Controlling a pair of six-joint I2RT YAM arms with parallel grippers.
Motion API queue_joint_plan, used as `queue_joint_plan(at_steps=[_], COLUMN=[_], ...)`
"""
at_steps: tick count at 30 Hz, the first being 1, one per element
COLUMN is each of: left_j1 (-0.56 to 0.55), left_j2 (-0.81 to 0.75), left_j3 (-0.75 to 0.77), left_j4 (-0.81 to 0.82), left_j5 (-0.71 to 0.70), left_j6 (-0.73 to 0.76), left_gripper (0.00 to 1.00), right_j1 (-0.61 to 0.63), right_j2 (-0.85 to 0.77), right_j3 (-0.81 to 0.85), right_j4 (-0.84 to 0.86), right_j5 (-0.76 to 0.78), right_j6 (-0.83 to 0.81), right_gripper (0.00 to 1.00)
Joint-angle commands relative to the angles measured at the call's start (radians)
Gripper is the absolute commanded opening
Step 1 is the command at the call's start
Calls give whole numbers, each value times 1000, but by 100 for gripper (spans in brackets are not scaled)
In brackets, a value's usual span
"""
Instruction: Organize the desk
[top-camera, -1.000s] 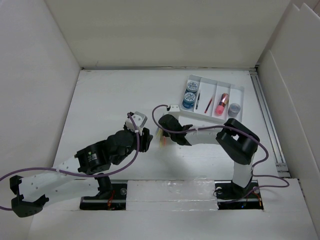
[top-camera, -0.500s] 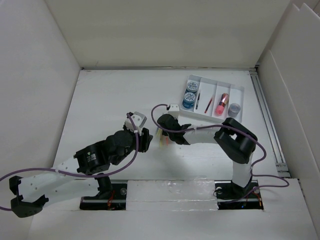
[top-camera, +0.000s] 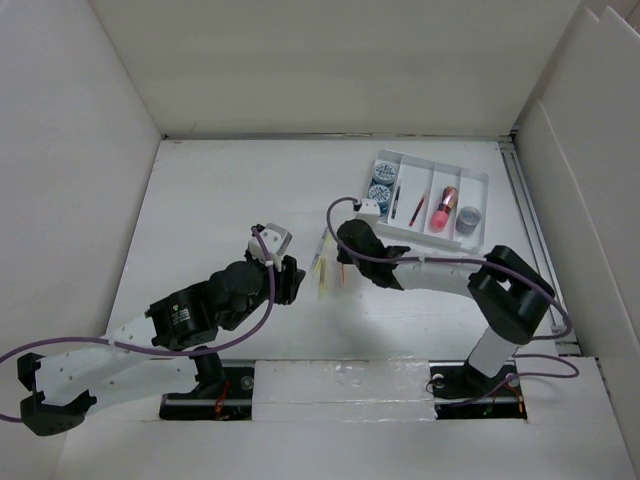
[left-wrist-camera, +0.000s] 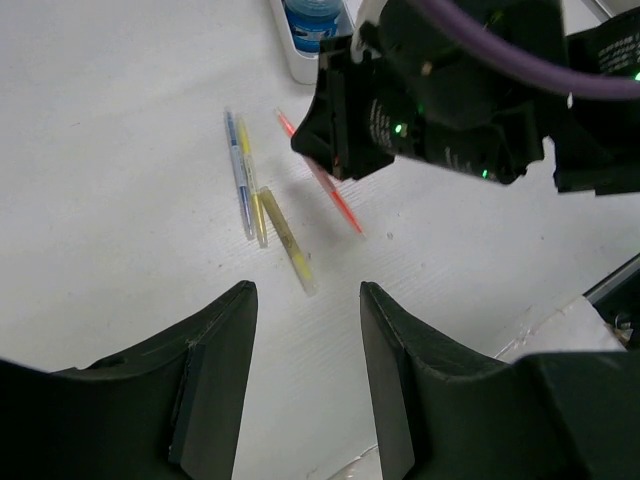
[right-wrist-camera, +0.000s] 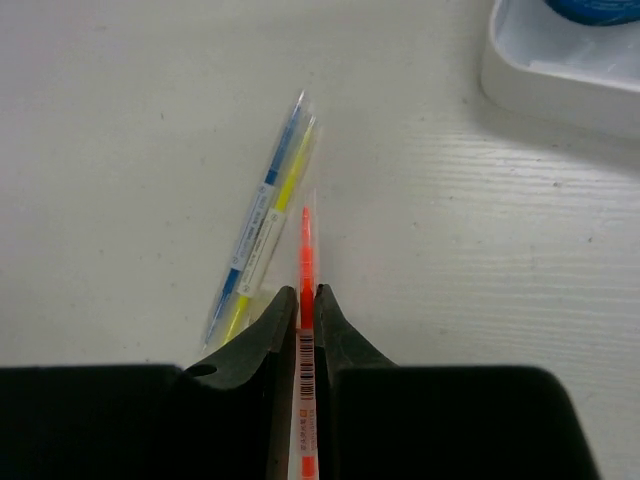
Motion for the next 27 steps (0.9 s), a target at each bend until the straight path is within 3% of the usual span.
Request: queue_joint_plan(at_steps=[1, 8, 14, 19, 25, 26, 27], left_j1=[1, 1, 1, 1, 1, 1, 1], left_j2=[-10, 6, 9, 7, 14, 7, 7], left_j3=[-1, -2, 2, -2, 1, 2, 2], left_j4=[21, 23, 18, 24, 21, 20, 20], left_j5=[-4, -5, 7, 10, 16, 19, 19], left_j6=[7, 7, 9, 12, 12, 12, 12], left_gripper=[42, 42, 41, 42, 41, 42, 42], right_j1=[-126, -411, -665, -765, -799, -799, -799], right_j2=[-75, -224, -67, 53, 158, 165, 165], right_j3=[-65, -74, 120, 260, 384, 397, 397], right_j4=[85, 109, 43, 23, -69, -73, -73], right_j5=[-121, -246, -423, -561, -562, -565, -565], right_j6=[6, -38, -40, -31, -34, -34, -34], right_gripper=[0, 0, 0, 0, 0, 7, 7])
